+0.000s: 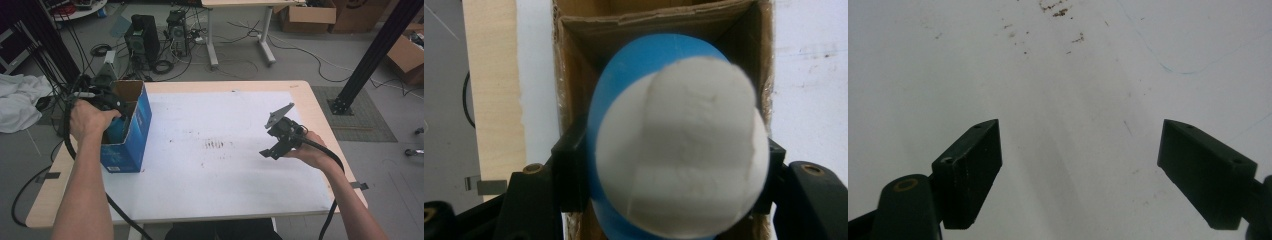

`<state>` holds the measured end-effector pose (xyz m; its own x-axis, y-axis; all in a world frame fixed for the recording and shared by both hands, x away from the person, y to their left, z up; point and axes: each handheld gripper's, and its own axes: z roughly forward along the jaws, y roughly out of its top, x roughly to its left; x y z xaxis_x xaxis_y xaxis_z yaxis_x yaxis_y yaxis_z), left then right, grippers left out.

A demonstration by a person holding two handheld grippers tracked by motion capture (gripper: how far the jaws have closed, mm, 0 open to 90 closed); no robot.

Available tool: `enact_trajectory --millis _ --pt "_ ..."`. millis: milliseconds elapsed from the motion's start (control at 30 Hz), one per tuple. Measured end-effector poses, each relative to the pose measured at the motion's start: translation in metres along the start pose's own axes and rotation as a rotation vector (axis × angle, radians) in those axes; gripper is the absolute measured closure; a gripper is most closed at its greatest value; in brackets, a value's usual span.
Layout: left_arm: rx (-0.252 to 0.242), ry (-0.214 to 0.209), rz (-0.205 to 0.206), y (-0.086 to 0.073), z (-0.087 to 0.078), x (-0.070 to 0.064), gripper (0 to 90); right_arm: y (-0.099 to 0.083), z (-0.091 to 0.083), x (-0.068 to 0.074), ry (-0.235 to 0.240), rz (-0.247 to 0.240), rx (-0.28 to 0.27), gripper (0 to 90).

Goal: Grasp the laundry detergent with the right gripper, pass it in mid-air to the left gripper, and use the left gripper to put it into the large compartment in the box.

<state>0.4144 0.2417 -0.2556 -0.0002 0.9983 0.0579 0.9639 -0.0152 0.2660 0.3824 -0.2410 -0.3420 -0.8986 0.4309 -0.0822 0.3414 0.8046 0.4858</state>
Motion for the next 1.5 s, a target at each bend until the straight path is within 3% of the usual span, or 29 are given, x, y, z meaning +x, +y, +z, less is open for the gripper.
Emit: enact_trajectory --millis 200,533,733,1500 --pt "0.004 0.004 -0.012 -0.003 0.009 0.001 38.2 0.0 0.003 0.002 0.005 0.002 0.003 18.0" --pt "0.039 0.001 0.004 -0.008 0.027 -0.003 38.2 0.001 0.003 0.002 0.004 -0.002 0.01 18.3" --pt "0.03 -0.003 -0.008 -0.01 0.027 -0.001 38.1 0.0 0.004 0.003 0.005 0.002 0.011 18.5" --pt "0.033 -0.012 0.011 -0.012 0.027 -0.002 37.6 -0.003 0.003 0.003 0.005 0.008 0.012 18.2"
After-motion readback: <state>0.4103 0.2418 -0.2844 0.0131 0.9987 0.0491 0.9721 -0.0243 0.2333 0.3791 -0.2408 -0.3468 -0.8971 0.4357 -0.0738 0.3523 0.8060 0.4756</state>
